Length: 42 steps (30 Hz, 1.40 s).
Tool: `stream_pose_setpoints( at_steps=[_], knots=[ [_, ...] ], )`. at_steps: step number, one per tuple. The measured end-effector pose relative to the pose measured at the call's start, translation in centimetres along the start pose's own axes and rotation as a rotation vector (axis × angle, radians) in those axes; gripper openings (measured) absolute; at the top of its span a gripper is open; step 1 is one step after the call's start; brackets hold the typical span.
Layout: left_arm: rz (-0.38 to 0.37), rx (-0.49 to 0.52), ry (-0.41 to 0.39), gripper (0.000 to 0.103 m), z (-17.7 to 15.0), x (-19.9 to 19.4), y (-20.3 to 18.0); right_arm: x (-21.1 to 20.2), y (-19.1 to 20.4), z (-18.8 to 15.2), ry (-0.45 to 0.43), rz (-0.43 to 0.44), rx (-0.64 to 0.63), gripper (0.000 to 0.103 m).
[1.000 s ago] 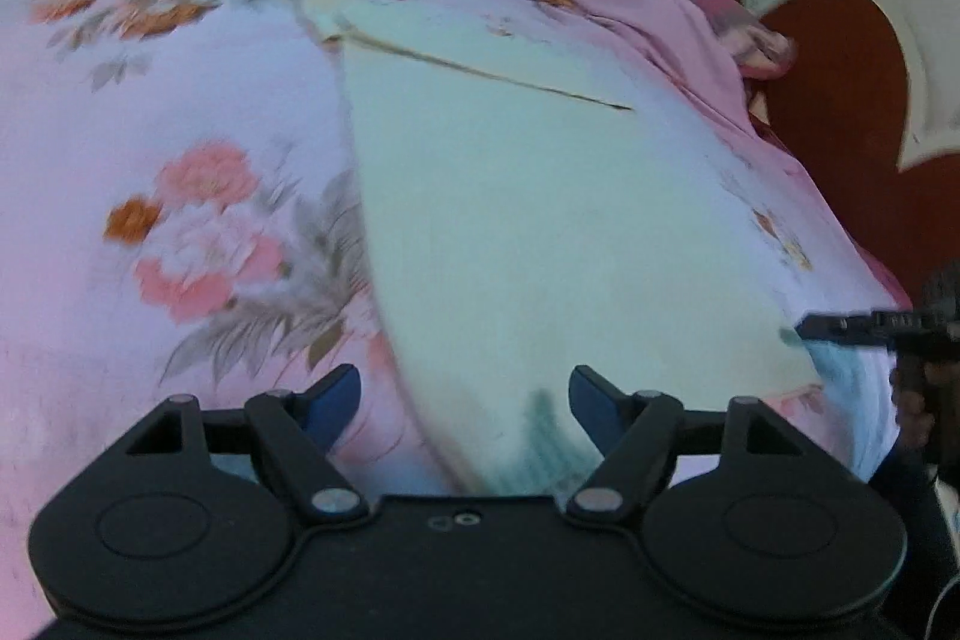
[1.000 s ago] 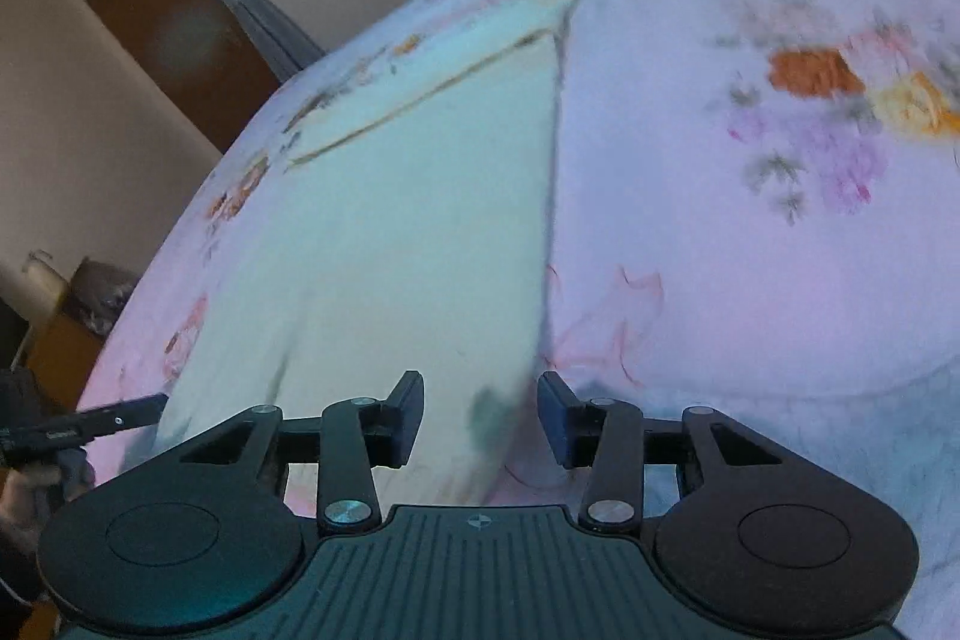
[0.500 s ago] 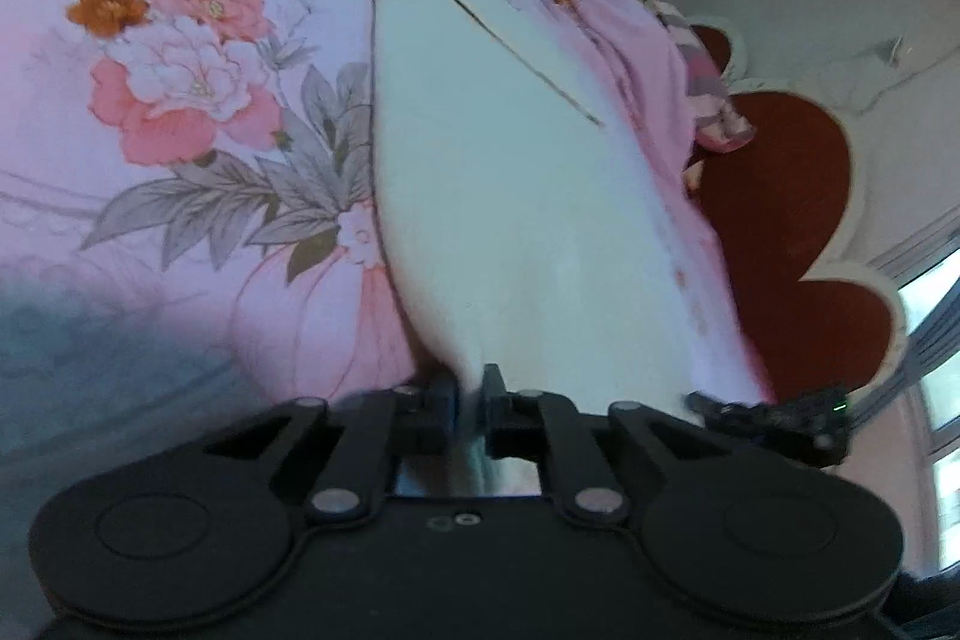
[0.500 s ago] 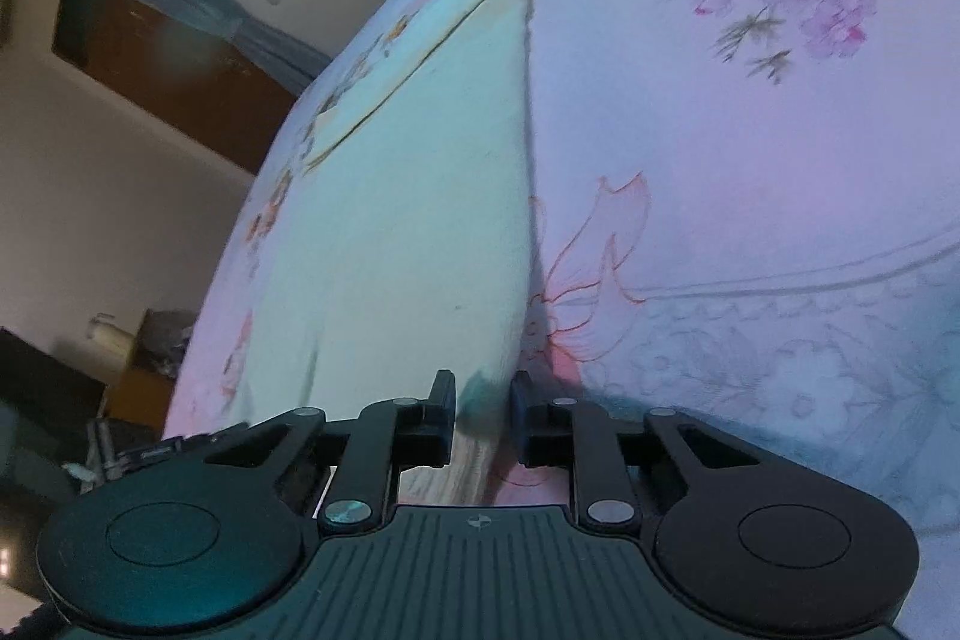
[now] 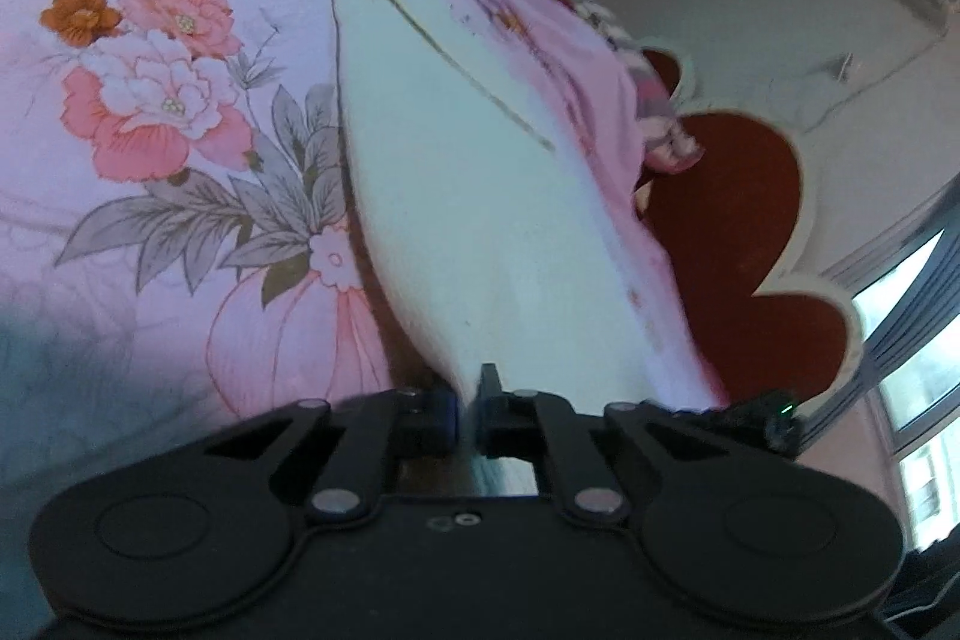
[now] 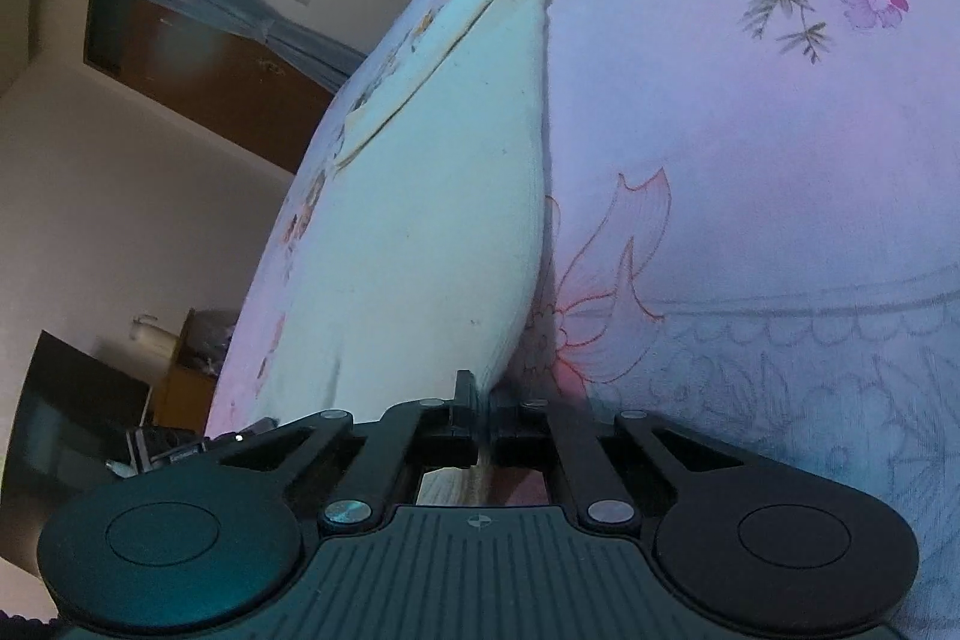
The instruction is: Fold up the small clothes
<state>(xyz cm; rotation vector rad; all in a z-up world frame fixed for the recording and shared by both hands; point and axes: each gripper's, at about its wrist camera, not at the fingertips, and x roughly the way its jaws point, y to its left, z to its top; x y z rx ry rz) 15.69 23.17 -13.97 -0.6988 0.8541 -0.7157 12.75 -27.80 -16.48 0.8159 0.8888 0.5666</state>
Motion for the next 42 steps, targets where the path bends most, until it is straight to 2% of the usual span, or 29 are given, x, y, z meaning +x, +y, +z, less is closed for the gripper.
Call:
stream_pose_setpoints(
  at_steps=[2, 4, 5, 7, 11, 13, 15, 16, 17, 18, 19, 22, 24, 27, 30, 35, 38, 39, 40, 41, 42],
  knots=[
    [-0.008, -0.026, -0.040, 0.030, -0.2, -1.1, 0.2, 0.0, 0.0, 0.0, 0.001, 0.000, 0.006, 0.004],
    [-0.049, -0.052, -0.070, 0.048, -0.5, -2.2, 0.3, 0.0, 0.1, 0.0, 0.009, 0.011, 0.014, 0.004],
    [-0.084, -0.074, -0.072, 0.052, -0.7, -2.5, 0.4, 0.0, 0.2, 0.0, 0.010, 0.014, 0.014, 0.004],
    [-0.140, -0.084, -0.068, 0.055, -1.2, -2.9, 0.4, 0.0, 0.0, 0.2, 0.008, 0.024, 0.024, 0.004],
    [-0.111, -0.075, -0.047, 0.055, -0.7, -2.5, 1.2, -0.2, -0.5, 0.2, 0.000, 0.043, 0.046, 0.004],
    [-0.129, -0.087, -0.051, 0.055, -0.1, -1.9, 1.7, -0.1, -0.6, 0.3, -0.002, 0.038, 0.043, 0.004],
    [-0.129, -0.085, -0.042, 0.050, 0.5, -1.3, 2.2, -0.2, -0.8, 0.4, -0.009, 0.033, 0.052, 0.004],
    [-0.112, -0.080, -0.034, 0.040, 0.8, -0.9, 2.3, -0.1, -0.7, 0.4, -0.014, 0.030, 0.052, 0.004],
    [-0.071, -0.073, -0.016, 0.019, 1.0, -0.7, 2.4, 0.0, -0.9, 0.5, -0.012, 0.028, 0.050, 0.004],
    [0.002, -0.038, 0.013, 0.004, 1.2, -0.4, 2.1, 0.2, -0.9, 0.6, -0.007, 0.025, 0.044, 0.004],
    [0.066, 0.014, 0.042, 0.004, 1.3, -0.1, 1.5, 0.3, -0.9, 0.8, 0.003, 0.023, 0.035, 0.004],
    [0.072, 0.082, 0.066, 0.001, 1.4, -0.1, 0.3, 0.8, -0.1, 1.1, 0.035, -0.002, -0.022, 0.003],
    [0.000, 0.043, 0.045, 0.001, 1.8, -0.5, 0.3, 0.5, 0.7, 1.4, 0.039, 0.022, -0.066, 0.003],
    [-0.130, 0.002, -0.069, 0.001, 4.0, -1.6, -0.2, -0.3, 2.4, 3.1, 0.010, 0.073, -0.097, 0.003],
    [-0.188, 0.015, -0.156, 0.001, 9.1, -1.0, -1.2, -0.2, 4.2, 7.7, -0.044, 0.102, -0.139, 0.003],
    [-0.206, 0.013, -0.255, 0.001, 20.2, 3.9, -0.1, 4.4, 5.2, 20.1, -0.124, 0.116, -0.129, 0.003],
    [-0.145, -0.019, -0.280, 0.002, 26.2, 8.3, 1.9, 9.2, 2.7, 27.5, -0.149, 0.093, -0.035, 0.003],
    [-0.090, -0.062, -0.297, 0.001, 27.7, 9.6, 3.1, 11.4, 1.1, 30.1, -0.141, 0.077, 0.035, 0.003],
    [-0.073, -0.122, -0.335, 0.001, 29.0, 10.9, 4.6, 13.4, -1.0, 32.4, -0.154, 0.080, 0.141, 0.003],
    [-0.068, -0.142, -0.374, 0.013, 30.0, 12.1, 5.8, 15.0, -3.2, 34.3, -0.178, 0.095, 0.210, 0.003],
    [-0.003, -0.162, -0.405, 0.020, 30.6, 12.9, 6.6, 16.3, -4.9, 35.5, -0.184, 0.047, 0.245, 0.004]
  ],
)
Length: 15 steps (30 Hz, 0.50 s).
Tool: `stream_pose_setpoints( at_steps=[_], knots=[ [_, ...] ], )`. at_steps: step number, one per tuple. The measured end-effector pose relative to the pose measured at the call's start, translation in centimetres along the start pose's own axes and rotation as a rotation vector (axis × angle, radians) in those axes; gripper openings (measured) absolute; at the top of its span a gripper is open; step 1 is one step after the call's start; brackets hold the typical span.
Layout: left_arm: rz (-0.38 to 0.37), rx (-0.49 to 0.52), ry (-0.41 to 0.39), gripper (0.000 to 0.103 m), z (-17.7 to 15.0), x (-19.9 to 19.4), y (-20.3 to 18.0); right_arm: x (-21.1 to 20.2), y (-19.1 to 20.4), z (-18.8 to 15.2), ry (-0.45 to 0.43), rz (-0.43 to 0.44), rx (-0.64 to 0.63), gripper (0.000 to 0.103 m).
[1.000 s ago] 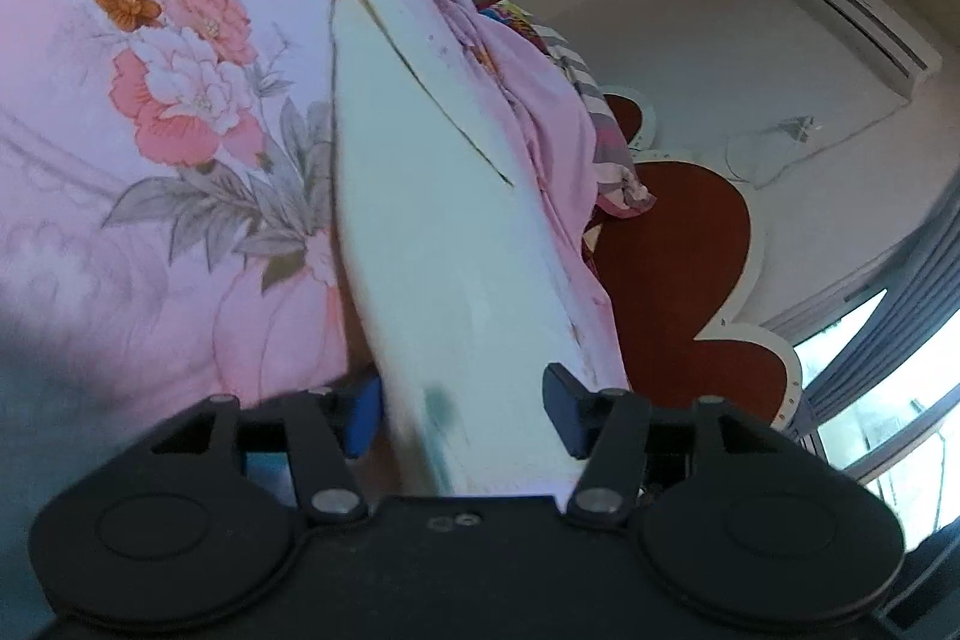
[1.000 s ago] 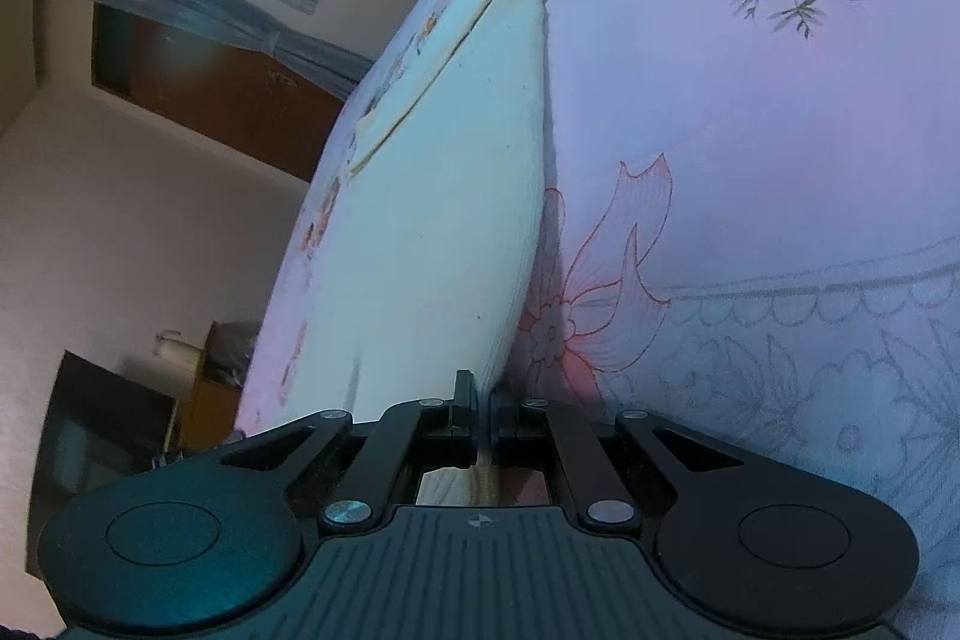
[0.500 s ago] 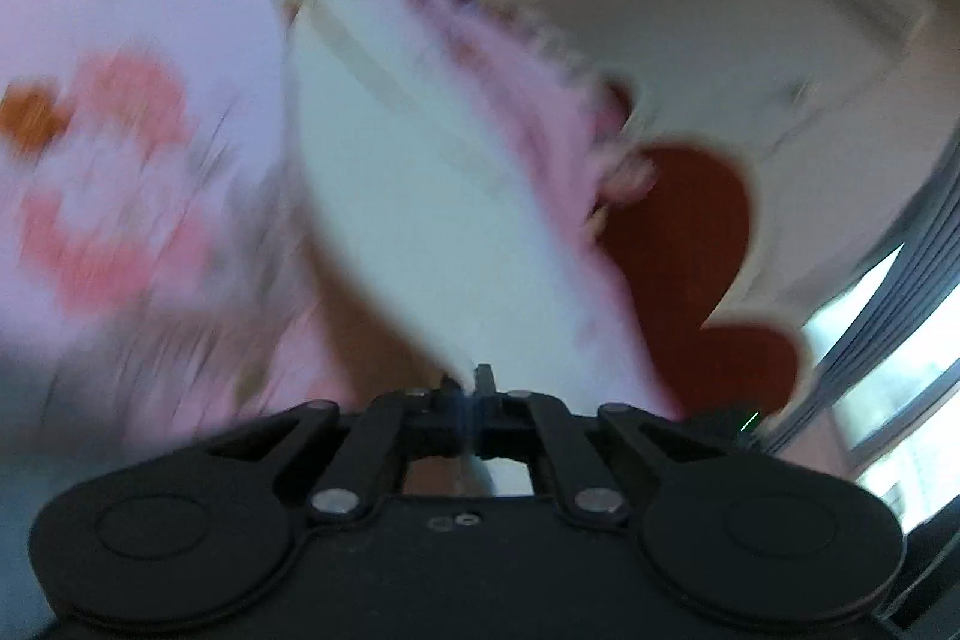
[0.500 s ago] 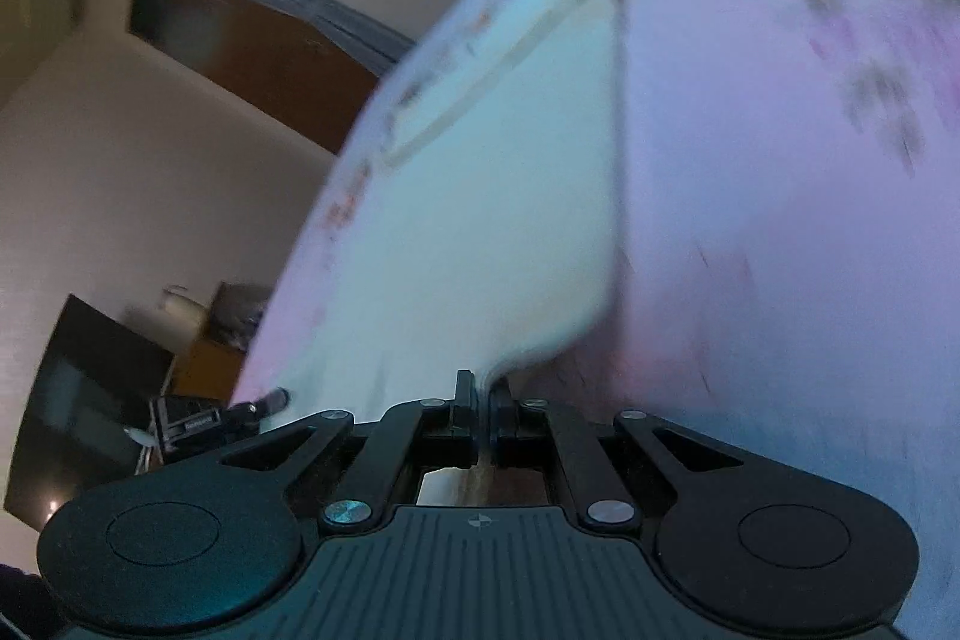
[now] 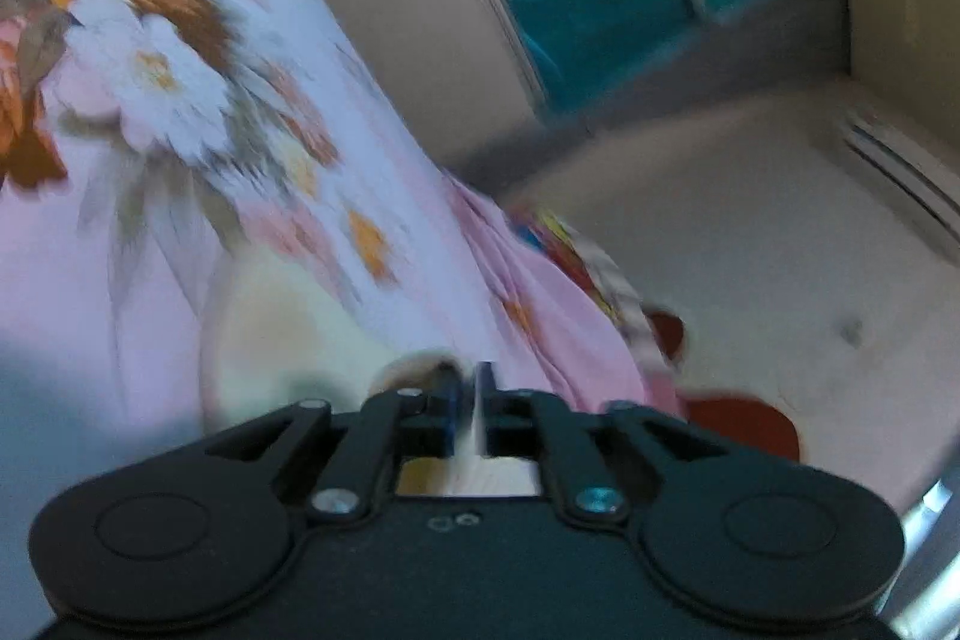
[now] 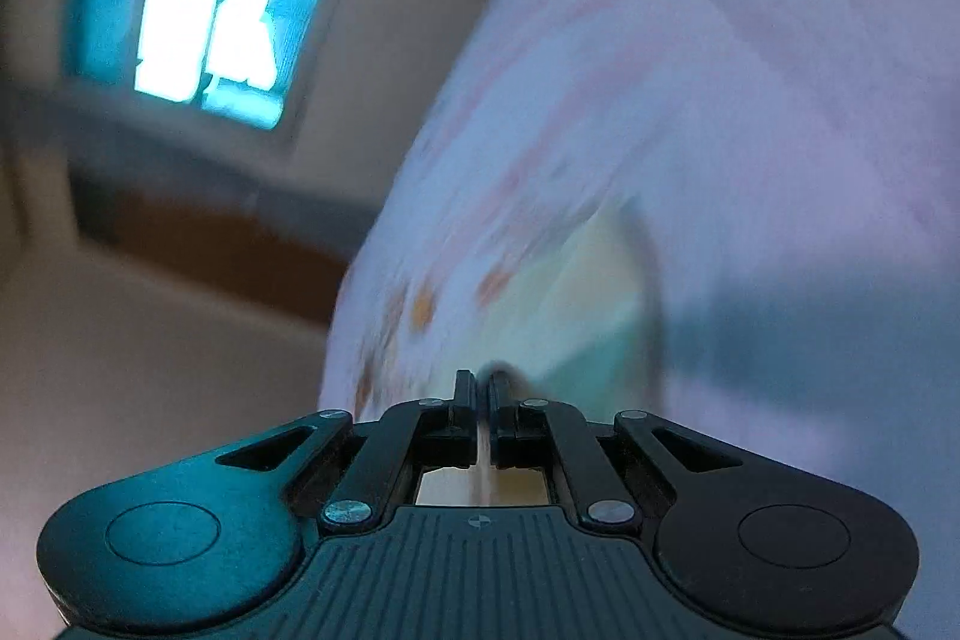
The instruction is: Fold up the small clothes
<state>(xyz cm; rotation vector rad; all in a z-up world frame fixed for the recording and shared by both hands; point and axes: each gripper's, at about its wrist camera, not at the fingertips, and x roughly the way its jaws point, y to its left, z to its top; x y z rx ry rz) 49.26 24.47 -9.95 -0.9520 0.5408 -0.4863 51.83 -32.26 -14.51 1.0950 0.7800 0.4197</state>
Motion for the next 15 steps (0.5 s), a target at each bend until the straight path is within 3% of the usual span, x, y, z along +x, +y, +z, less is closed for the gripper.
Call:
stream_pose_setpoints(
  at_steps=[1, 2, 4, 6, 8, 12, 15],
  knots=[
    [0.118, -0.042, -0.020, 0.031, 0.2, 0.8, 0.7, 0.8, -1.1, 0.7, -0.017, -0.093, 0.030, 0.007],
    [0.172, -0.084, 0.015, 0.032, 0.5, 1.2, 1.3, 0.9, -2.0, 1.1, -0.036, -0.148, 0.043, 0.008],
    [0.143, 0.015, 0.065, 0.033, 0.6, 0.6, 0.8, -0.5, -2.3, 0.7, -0.046, -0.109, -0.067, 0.008],
    [0.183, 0.232, 0.072, 0.033, 0.1, -0.5, -1.0, -2.1, -1.1, -0.7, -0.058, -0.125, -0.289, 0.008],
    [0.236, 0.357, 0.079, 0.033, 0.0, -0.7, -1.8, -2.6, -0.3, -1.7, -0.068, -0.168, -0.443, 0.008],
    [0.236, 0.403, 0.110, 0.033, -0.5, 0.4, -2.5, -1.3, 1.4, -2.6, -0.100, -0.155, -0.518, 0.008],
    [0.221, 0.439, 0.150, 0.033, -0.4, 1.8, -2.6, 1.0, 3.1, -3.3, -0.072, -0.167, -0.581, 0.008]
  ],
)
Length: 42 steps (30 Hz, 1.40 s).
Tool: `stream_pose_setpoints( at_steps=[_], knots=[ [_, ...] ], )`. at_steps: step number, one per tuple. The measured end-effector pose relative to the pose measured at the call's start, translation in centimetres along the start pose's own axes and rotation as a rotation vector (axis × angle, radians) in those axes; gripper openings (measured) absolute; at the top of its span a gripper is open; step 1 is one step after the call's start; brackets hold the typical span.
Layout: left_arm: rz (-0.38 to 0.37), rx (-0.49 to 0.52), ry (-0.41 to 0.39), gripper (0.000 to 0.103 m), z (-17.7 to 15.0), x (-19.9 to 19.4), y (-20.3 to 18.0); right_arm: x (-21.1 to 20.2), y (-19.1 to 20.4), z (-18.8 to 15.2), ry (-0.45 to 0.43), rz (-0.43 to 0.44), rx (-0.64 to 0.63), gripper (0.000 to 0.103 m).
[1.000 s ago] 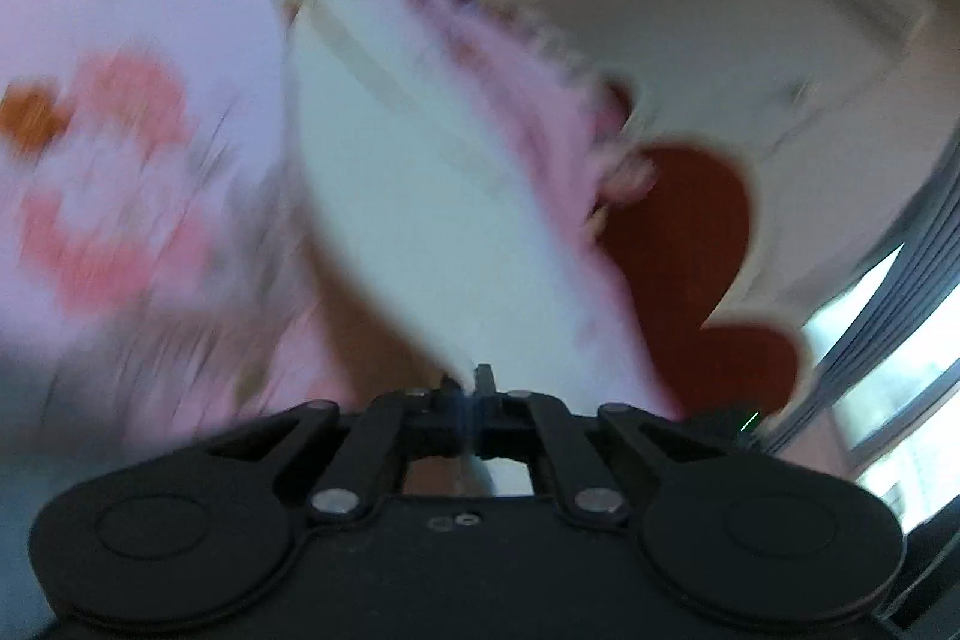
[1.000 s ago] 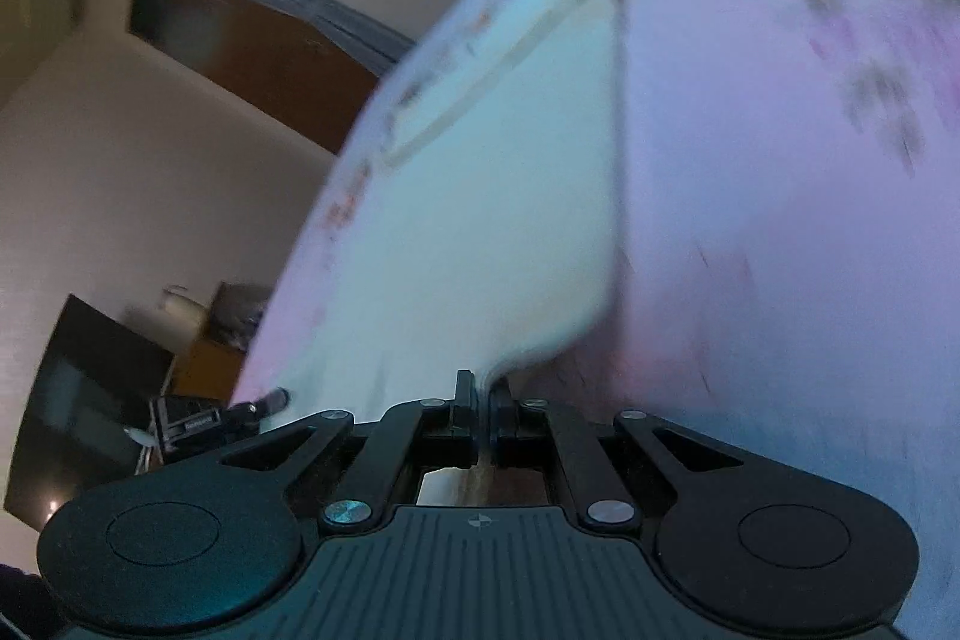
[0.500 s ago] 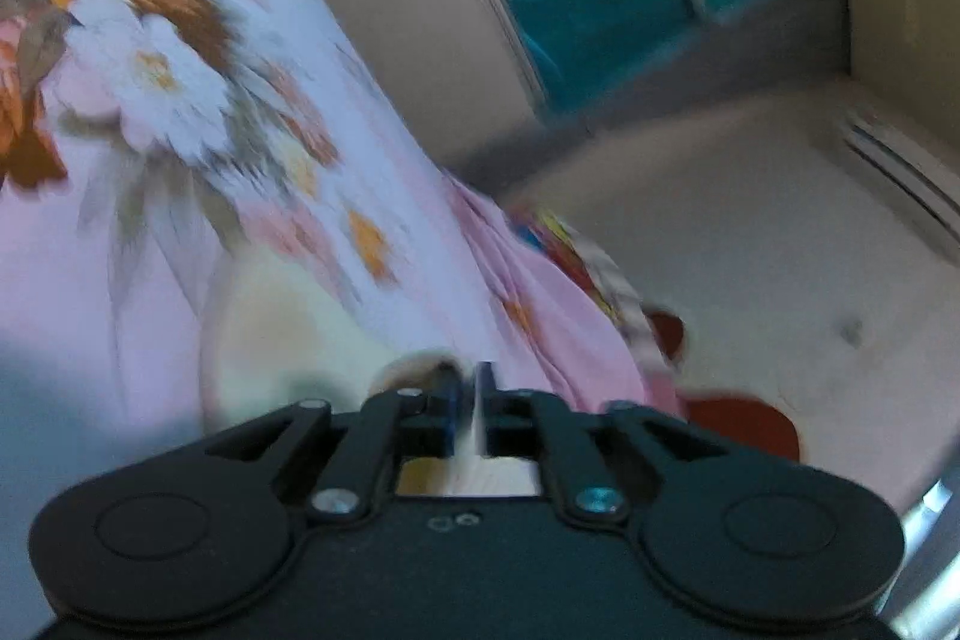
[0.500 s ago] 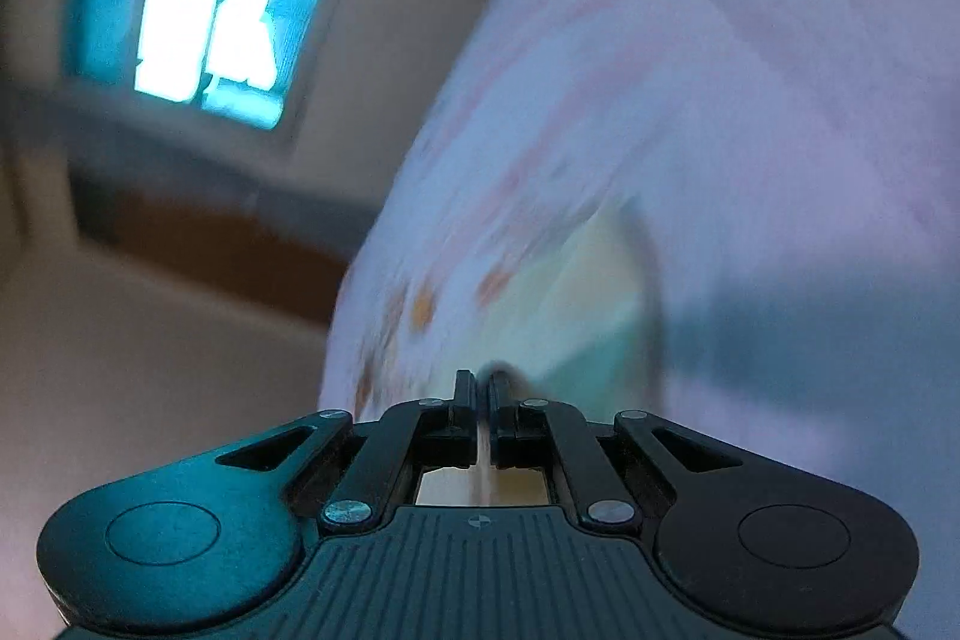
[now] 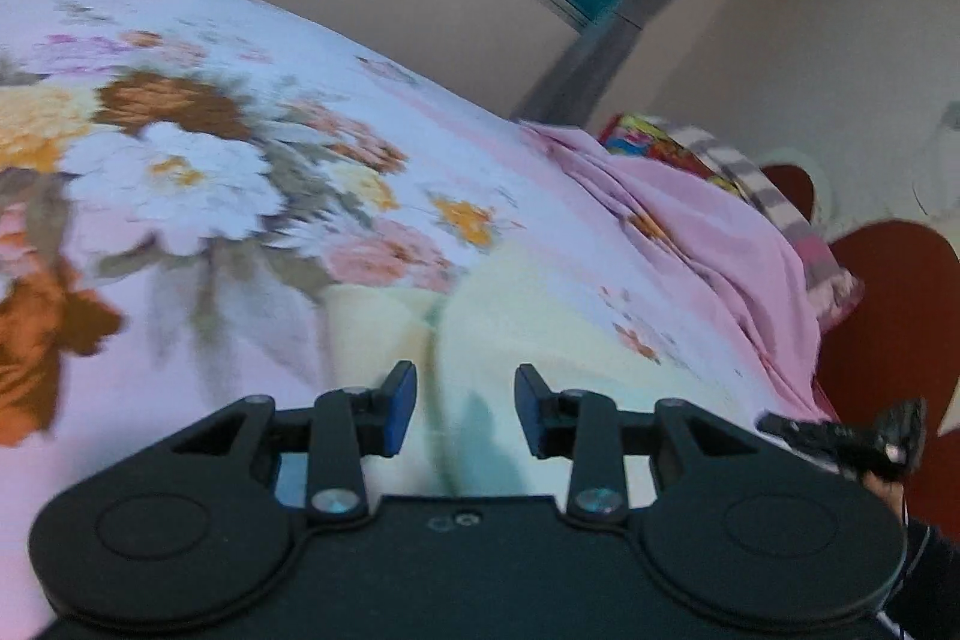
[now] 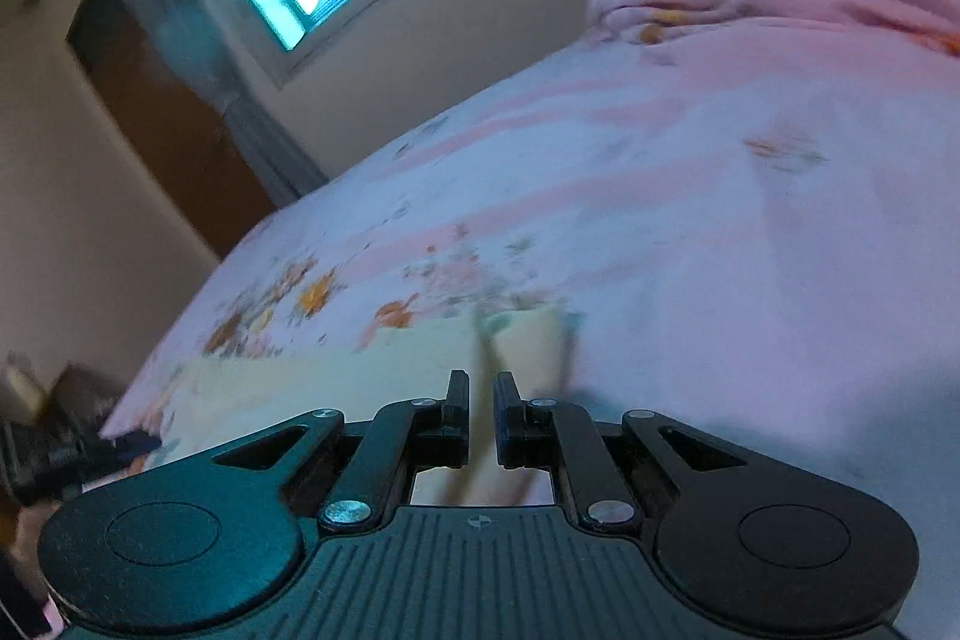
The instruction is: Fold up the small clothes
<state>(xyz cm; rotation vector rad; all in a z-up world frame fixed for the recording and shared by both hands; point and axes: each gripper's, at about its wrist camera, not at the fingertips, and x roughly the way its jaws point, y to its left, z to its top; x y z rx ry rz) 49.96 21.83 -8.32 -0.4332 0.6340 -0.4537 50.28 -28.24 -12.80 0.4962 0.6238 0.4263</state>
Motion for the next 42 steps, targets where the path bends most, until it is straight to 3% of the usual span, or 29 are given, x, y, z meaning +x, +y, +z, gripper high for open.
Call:
stream_pose_setpoints(
  at_steps=[4, 14, 16, 17, 22, 27, 29, 31, 32, 33, 35, 37, 39, 40, 41, 42],
  knots=[
    [0.123, 0.096, 0.075, 0.033, 0.1, 2.7, -0.9, 2.2, 1.9, 0.8, 0.052, -0.081, -0.081, 0.009],
    [0.092, 0.115, 0.061, 0.035, 2.4, 5.6, -1.2, 4.9, 1.2, 2.5, 0.081, -0.087, -0.108, 0.008],
    [0.079, 0.122, 0.079, 0.032, 2.3, 6.4, -1.4, 5.0, 1.5, 2.5, 0.075, -0.077, -0.132, 0.008],
    [0.077, 0.131, 0.092, 0.023, 2.2, 6.7, -1.5, 5.2, 1.7, 2.5, 0.078, -0.083, -0.148, 0.008],
    [0.062, 0.138, 0.077, 0.003, 1.2, 6.3, -1.7, 5.3, 3.3, 2.4, 0.052, -0.113, -0.246, 0.002],
    [0.048, 0.119, -0.008, 0.003, 1.5, 4.2, -1.0, 3.8, 5.0, 3.3, -0.063, -0.096, -0.314, 0.002],
    [0.105, 0.109, 0.001, 0.003, 1.8, 4.3, -0.6, 4.3, 5.1, 3.6, -0.063, -0.114, -0.321, 0.002],
    [0.152, 0.088, 0.072, 0.008, 1.5, 5.1, 0.0, 6.1, 4.6, 3.3, 0.008, -0.186, -0.320, 0.002],
    [0.156, 0.093, 0.064, 0.013, 1.2, 4.7, -0.1, 7.3, 4.1, 3.0, 0.089, -0.229, -0.300, 0.002],
    [0.164, 0.091, 0.050, 0.020, 1.0, 3.8, -0.3, 7.2, 3.8, 2.6, 0.106, -0.244, -0.287, 0.002],
    [0.117, 0.039, 0.023, 0.038, 0.1, 0.9, -0.4, 4.1, 3.5, 2.0, 0.040, -0.211, -0.208, 0.006],
    [0.061, 0.041, 0.009, 0.040, -1.6, -2.8, -0.7, 0.2, 3.0, 0.8, 0.029, -0.114, -0.108, 0.007],
    [0.049, 0.039, 0.051, 0.041, -3.7, -5.4, -1.1, -4.2, 3.3, -1.4, 0.014, -0.076, -0.076, 0.008],
    [0.029, 0.034, 0.078, 0.041, -4.8, -6.5, -1.1, -6.1, 3.1, -2.7, 0.017, -0.046, -0.037, 0.020],
    [0.019, 0.033, 0.081, 0.041, -5.9, -7.5, -1.1, -7.6, 2.9, -4.0, 0.029, -0.013, 0.002, 0.053],
    [0.021, 0.024, 0.089, 0.041, -6.8, -8.3, -0.9, -8.8, 2.7, -5.1, 0.024, -0.014, 0.032, 0.065]
  ],
)
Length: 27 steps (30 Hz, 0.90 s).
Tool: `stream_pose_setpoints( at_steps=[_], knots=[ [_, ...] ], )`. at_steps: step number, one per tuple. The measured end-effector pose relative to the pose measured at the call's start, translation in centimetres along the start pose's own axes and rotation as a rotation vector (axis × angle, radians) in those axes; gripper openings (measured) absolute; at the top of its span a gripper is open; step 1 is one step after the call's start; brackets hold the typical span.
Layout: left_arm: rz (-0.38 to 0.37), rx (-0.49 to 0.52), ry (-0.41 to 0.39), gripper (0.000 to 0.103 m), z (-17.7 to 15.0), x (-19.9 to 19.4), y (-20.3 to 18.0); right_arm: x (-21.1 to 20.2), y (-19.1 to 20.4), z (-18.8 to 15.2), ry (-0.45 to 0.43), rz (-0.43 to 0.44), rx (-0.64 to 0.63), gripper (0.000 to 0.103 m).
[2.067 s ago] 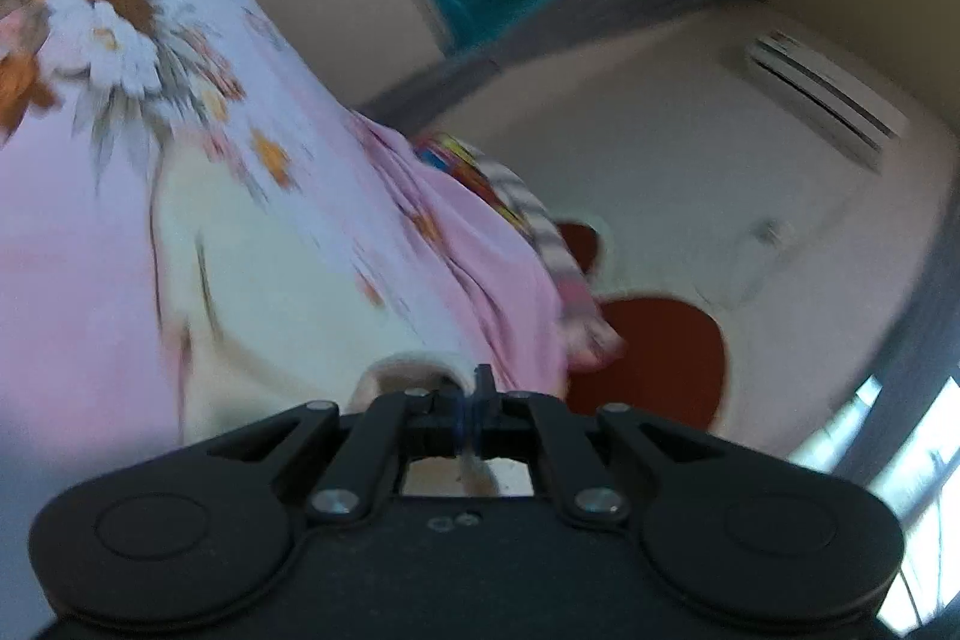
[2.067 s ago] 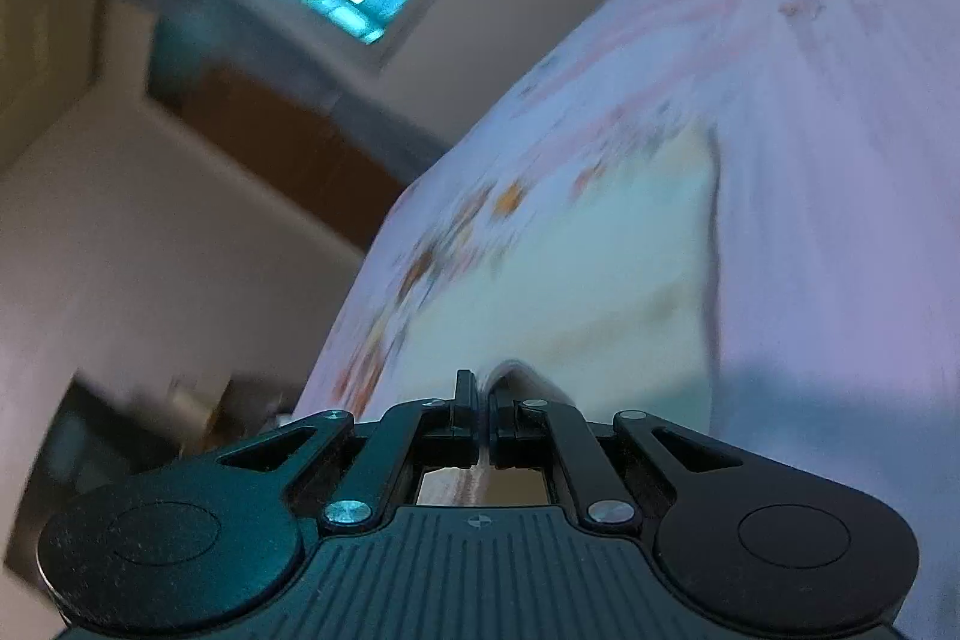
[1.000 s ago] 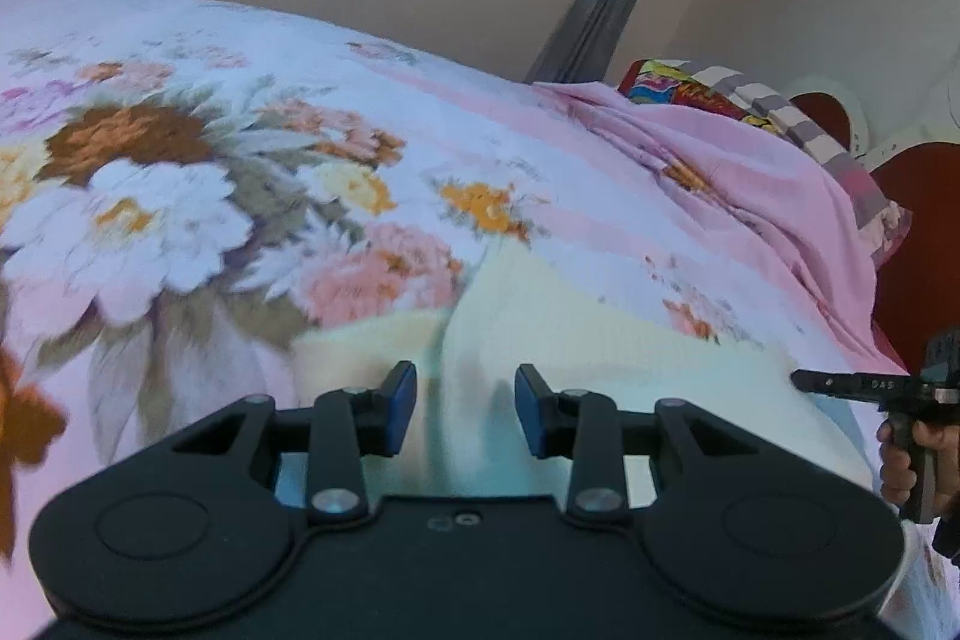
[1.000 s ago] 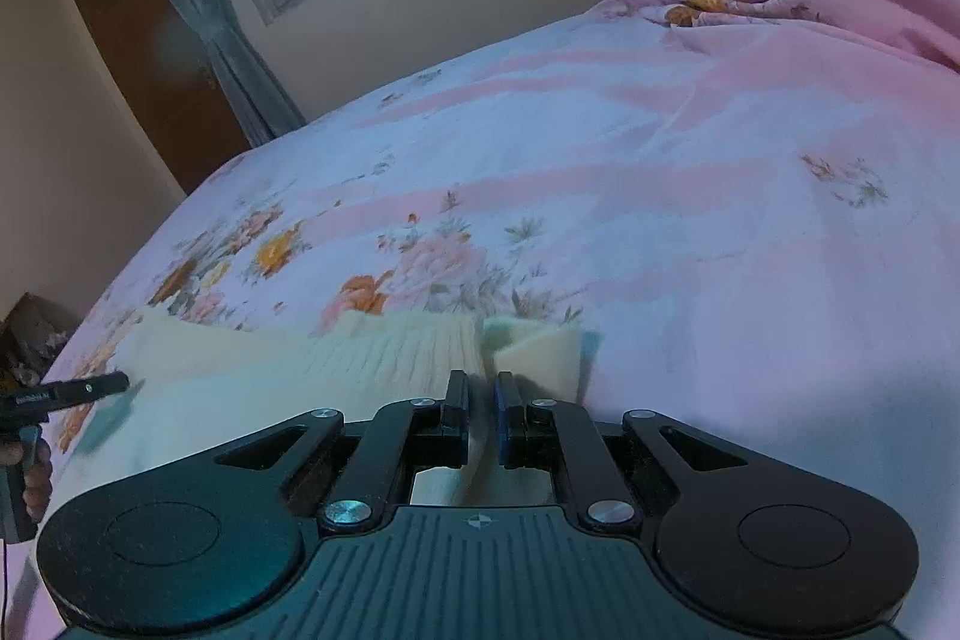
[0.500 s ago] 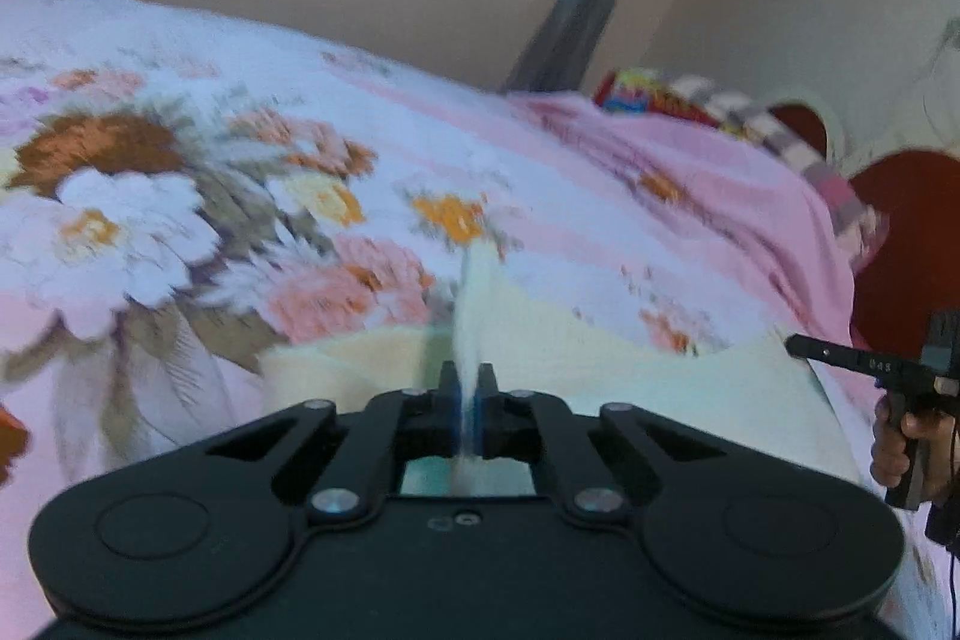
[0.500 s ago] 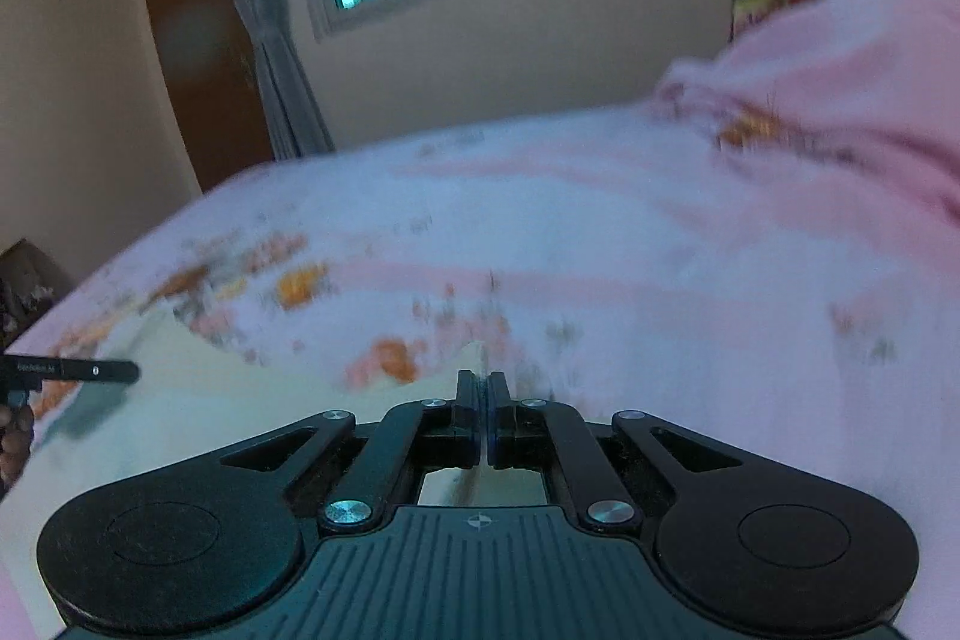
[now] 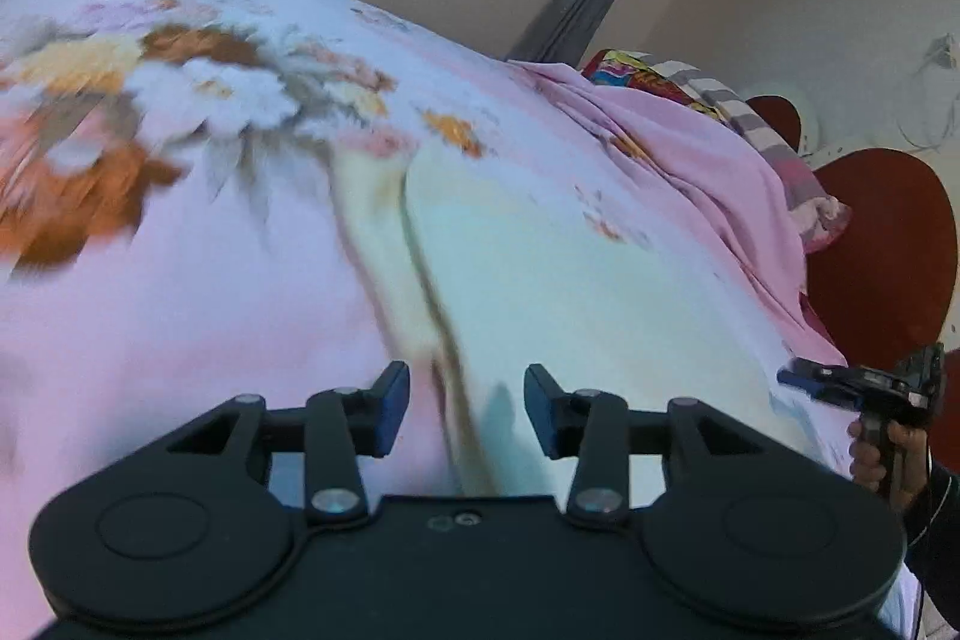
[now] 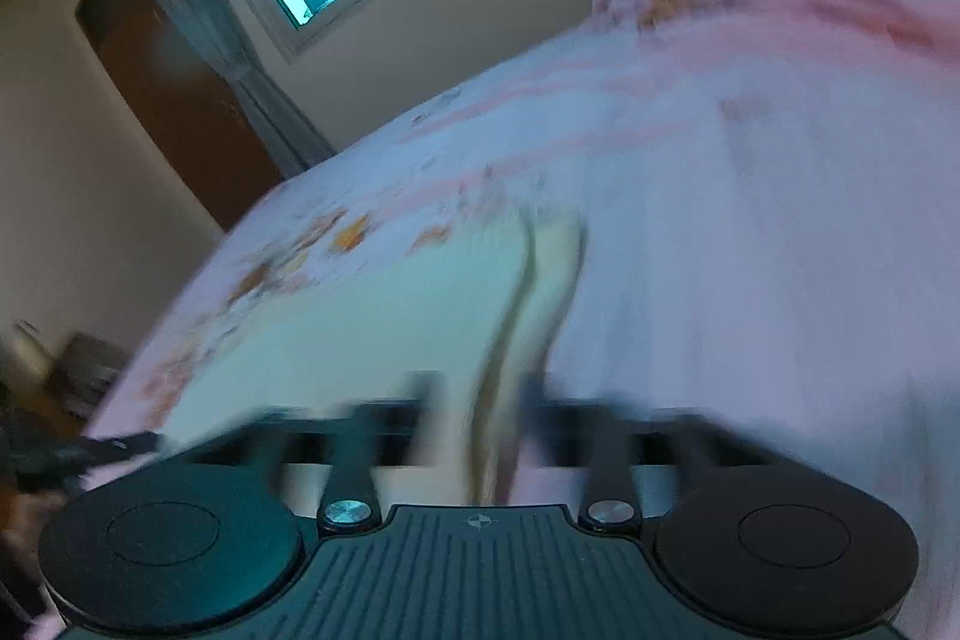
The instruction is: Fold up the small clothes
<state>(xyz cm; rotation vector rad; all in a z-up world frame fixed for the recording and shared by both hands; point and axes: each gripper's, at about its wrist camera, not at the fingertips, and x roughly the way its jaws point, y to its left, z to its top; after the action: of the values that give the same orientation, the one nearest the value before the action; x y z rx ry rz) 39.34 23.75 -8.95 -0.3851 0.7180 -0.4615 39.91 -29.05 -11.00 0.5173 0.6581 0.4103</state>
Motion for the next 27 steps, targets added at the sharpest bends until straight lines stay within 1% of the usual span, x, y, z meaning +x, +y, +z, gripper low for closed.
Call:
stream_pose_setpoints(
  at_steps=[1, 2, 3, 4, 5, 8, 9, 11, 13, 14, 15, 16, 17, 19, 21, 23, 24, 25, 26, 27],
  knots=[
    [-0.007, -0.021, 0.022, 0.039, -0.8, -0.4, 0.2, -0.9, -0.1, -0.9, -0.011, 0.001, 0.015, 0.067],
    [-0.015, -0.044, 0.023, 0.039, -1.4, -0.8, 0.5, -1.6, -0.1, -1.7, 0.001, 0.022, 0.032, 0.063],
    [-0.038, -0.070, 0.015, 0.039, -1.7, -1.2, 0.8, -2.2, 0.0, -2.3, -0.003, 0.062, 0.052, 0.056],
    [-0.066, -0.093, 0.014, 0.039, -1.9, -1.4, 1.2, -2.3, 0.2, -2.7, 0.009, 0.084, 0.057, 0.043],
    [-0.101, -0.121, 0.021, 0.038, -1.9, -1.4, 1.6, -2.0, 0.5, -3.0, 0.035, 0.083, 0.051, 0.036],
    [-0.184, -0.226, 0.013, 0.038, -2.0, -1.1, 3.3, -1.3, 0.8, -3.4, 0.066, 0.099, 0.065, 0.034],
    [-0.192, -0.242, 0.004, 0.038, -2.0, -1.1, 3.4, -1.2, 0.7, -3.5, 0.069, 0.106, 0.073, 0.034],
    [-0.236, -0.261, -0.010, 0.038, -1.9, -1.1, 3.7, -1.0, 0.9, -3.4, 0.073, 0.125, 0.074, 0.034],
    [-0.253, -0.256, -0.005, 0.037, -1.8, -0.8, 3.5, -0.8, 1.0, -3.1, 0.073, 0.141, 0.082, 0.034],
    [-0.277, -0.260, 0.001, 0.037, -2.0, -0.5, 3.4, -0.8, 0.8, -3.2, 0.075, 0.148, 0.087, 0.032],
    [-0.279, -0.247, 0.016, 0.037, -2.1, -0.3, 3.1, -0.7, 0.7, -3.3, 0.080, 0.149, 0.089, 0.031],
    [-0.243, -0.219, 0.035, 0.037, -2.1, 0.0, 2.9, -0.6, 0.6, -3.4, 0.085, 0.143, 0.087, 0.029],
    [-0.243, -0.209, 0.043, 0.037, -2.2, 0.4, 2.9, -0.4, 0.4, -3.4, 0.088, 0.142, 0.097, 0.028],
    [-0.316, -0.217, 0.055, 0.036, -2.5, 0.9, 3.0, 0.0, 0.0, -3.4, 0.100, 0.168, 0.123, 0.028],
    [-0.406, -0.192, 0.061, 0.036, -2.5, 1.4, 2.6, 0.3, -0.1, -3.6, 0.128, 0.180, 0.119, 0.028],
    [-0.402, -0.184, 0.097, 0.036, -2.5, 2.4, 2.6, 0.6, -0.1, -3.7, 0.154, 0.231, 0.105, 0.028],
    [-0.414, -0.188, 0.108, 0.036, -2.5, 2.9, 2.8, 0.8, -0.1, -3.6, 0.161, 0.237, 0.094, 0.028],
    [-0.412, -0.190, 0.119, 0.035, -2.4, 3.3, 2.9, 1.1, -0.3, -3.6, 0.171, 0.251, 0.086, 0.028],
    [-0.416, -0.191, 0.137, 0.021, -2.3, 3.7, 3.0, 1.3, -0.3, -3.5, 0.176, 0.247, 0.064, 0.011],
    [-0.440, -0.192, 0.146, 0.007, -2.2, 3.9, 3.0, 1.5, -0.2, -3.5, 0.175, 0.221, 0.038, 0.003]
  ],
)
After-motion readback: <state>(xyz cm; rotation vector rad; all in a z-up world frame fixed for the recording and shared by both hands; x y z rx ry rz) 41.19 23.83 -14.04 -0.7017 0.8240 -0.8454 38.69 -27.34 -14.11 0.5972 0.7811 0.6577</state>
